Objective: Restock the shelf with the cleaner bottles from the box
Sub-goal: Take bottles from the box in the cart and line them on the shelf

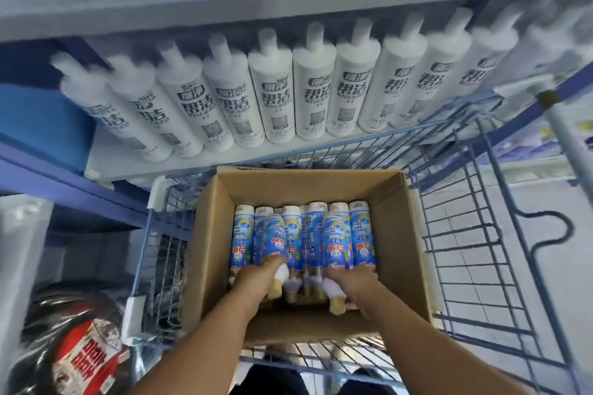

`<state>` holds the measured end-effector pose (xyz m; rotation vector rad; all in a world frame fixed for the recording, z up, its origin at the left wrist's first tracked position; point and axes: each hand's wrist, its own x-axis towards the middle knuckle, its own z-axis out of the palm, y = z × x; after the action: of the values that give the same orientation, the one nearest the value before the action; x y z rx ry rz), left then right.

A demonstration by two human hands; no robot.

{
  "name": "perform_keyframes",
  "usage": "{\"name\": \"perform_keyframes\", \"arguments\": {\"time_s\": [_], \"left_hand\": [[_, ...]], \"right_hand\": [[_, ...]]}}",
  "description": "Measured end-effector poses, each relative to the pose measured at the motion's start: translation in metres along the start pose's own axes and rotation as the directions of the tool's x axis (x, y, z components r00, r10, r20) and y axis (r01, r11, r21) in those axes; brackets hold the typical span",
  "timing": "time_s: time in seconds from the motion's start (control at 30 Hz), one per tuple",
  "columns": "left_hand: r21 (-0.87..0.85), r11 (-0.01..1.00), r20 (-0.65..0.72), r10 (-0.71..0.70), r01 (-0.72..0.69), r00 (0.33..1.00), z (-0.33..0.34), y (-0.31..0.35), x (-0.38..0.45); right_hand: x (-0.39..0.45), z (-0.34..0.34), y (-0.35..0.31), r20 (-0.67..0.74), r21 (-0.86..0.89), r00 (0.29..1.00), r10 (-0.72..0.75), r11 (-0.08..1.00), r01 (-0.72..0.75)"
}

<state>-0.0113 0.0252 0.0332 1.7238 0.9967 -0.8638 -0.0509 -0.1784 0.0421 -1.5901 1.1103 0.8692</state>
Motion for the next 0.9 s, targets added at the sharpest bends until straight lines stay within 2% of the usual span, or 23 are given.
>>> {"name": "perform_keyframes", "arguments": {"time_s": [0.07, 0.2, 0.3, 0.57, 0.8, 0.9], "left_hand": [[-0.072, 0.997, -0.014, -0.012, 0.010, 1.000, -0.001, -0.001, -0.018], [-0.163, 0.987, 0.004, -0.001, 0.001, 1.000, 0.000, -0.013, -0.053], [-0.189, 0.979, -0.018, 0.074, -0.076, 0.997, 0.000, -0.016, -0.082], [-0.281, 0.933, -0.032, 0.223, -0.223, 0.974, -0.004, -0.001, -0.162], [-0.413, 0.845, -0.073, 0.342, -0.340, 0.937, -0.011, 0.017, -0.231], [-0.440, 0.787, -0.134, 0.418, -0.432, 0.898, -0.021, 0.028, -0.257]], "right_hand": [[-0.015, -0.002, 0.001, 0.009, 0.079, 1.000, 0.003, 0.997, -0.003], [0.029, -0.006, 0.036, 0.064, 0.218, 0.998, -0.017, 0.976, 0.002], [-0.032, -0.014, 0.023, 0.108, 0.295, 0.993, -0.049, 0.955, 0.015], [-0.125, -0.030, -0.003, 0.112, 0.213, 0.959, -0.261, 0.949, 0.233], [-0.196, -0.038, -0.025, 0.132, 0.279, 0.885, -0.447, 0.873, 0.400], [-0.221, -0.042, -0.036, 0.132, 0.307, 0.846, -0.516, 0.833, 0.460]]}}
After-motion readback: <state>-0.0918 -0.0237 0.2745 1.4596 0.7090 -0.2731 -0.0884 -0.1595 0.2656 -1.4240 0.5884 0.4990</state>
